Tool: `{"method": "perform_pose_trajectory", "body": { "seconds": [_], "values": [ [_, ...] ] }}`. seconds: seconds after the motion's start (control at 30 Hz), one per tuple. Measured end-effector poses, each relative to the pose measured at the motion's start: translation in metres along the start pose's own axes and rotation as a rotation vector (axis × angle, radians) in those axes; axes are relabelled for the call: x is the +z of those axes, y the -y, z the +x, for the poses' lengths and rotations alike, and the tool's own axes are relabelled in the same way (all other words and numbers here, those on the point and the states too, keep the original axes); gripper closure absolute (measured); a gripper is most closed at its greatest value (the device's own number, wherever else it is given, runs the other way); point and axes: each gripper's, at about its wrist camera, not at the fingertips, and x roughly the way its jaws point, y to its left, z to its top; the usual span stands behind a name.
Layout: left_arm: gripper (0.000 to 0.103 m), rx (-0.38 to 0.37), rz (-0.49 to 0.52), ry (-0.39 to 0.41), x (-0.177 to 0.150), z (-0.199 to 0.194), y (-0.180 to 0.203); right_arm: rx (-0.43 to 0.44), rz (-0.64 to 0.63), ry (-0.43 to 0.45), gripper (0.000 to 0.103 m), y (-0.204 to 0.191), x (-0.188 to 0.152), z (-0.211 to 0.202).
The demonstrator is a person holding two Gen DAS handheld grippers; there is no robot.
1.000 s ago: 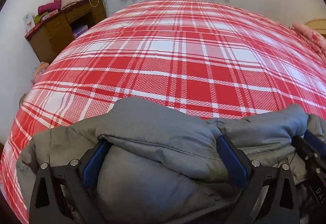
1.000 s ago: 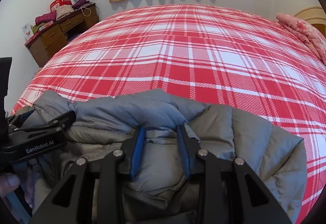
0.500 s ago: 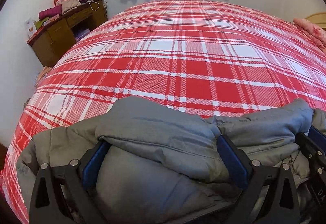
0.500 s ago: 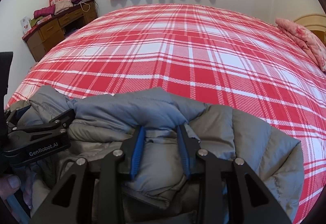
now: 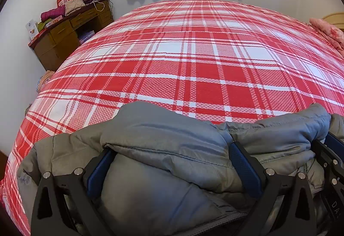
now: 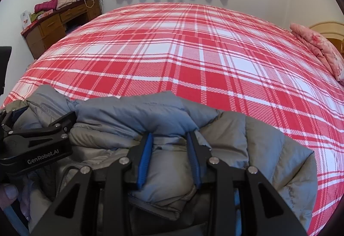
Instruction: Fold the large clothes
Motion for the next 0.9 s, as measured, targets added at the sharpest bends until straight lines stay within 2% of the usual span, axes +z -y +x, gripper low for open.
{"method": "perform_pose_trajectory", "body": {
  "seconds": [0.37, 0.43, 0.53, 0.57, 0.6, 0.63, 0.67, 0.8, 0.9],
  "values": [
    [0.001, 0.016, 0.013, -0.001, 0.000, 0.001, 0.002, -0.015, -0.018, -0.013, 0.067, -0.003, 0.001, 0.002],
    [0.001, 0.054, 0.044, 0.008, 0.001, 0.000, 0.009, -0.038, -0.049, -0.025, 0.067, -0.008, 0.004, 0.004],
    [0.001, 0.111, 0.148, 0.005, 0.009, -0.009, 0.017, -0.039, -0.109, -0.074, 0.065, -0.009, 0.013, -0.001],
    [0.001, 0.129, 0.159, 0.030, 0.012, -0.024, 0.013, -0.031, -0.096, -0.080, 0.062, -0.004, 0.015, -0.009],
    [0.001, 0.110, 0.141, 0.068, 0.013, -0.040, 0.007, -0.038, -0.064, -0.059, 0.053, 0.005, 0.016, -0.023],
    [0.001, 0.067, 0.121, 0.104, 0.012, -0.060, -0.003, -0.037, -0.039, -0.023, 0.038, 0.015, 0.013, -0.042],
    [0.001, 0.038, 0.111, 0.119, 0.008, -0.078, -0.014, -0.022, -0.037, -0.003, 0.032, 0.022, 0.008, -0.058],
    [0.001, -0.002, 0.087, 0.159, -0.036, -0.140, -0.057, 0.013, -0.072, -0.008, 0.029, 0.047, -0.033, -0.108],
    [0.001, -0.012, 0.079, 0.162, -0.092, -0.180, -0.089, 0.045, -0.047, -0.031, 0.027, 0.068, -0.078, -0.143]
  ]
}}
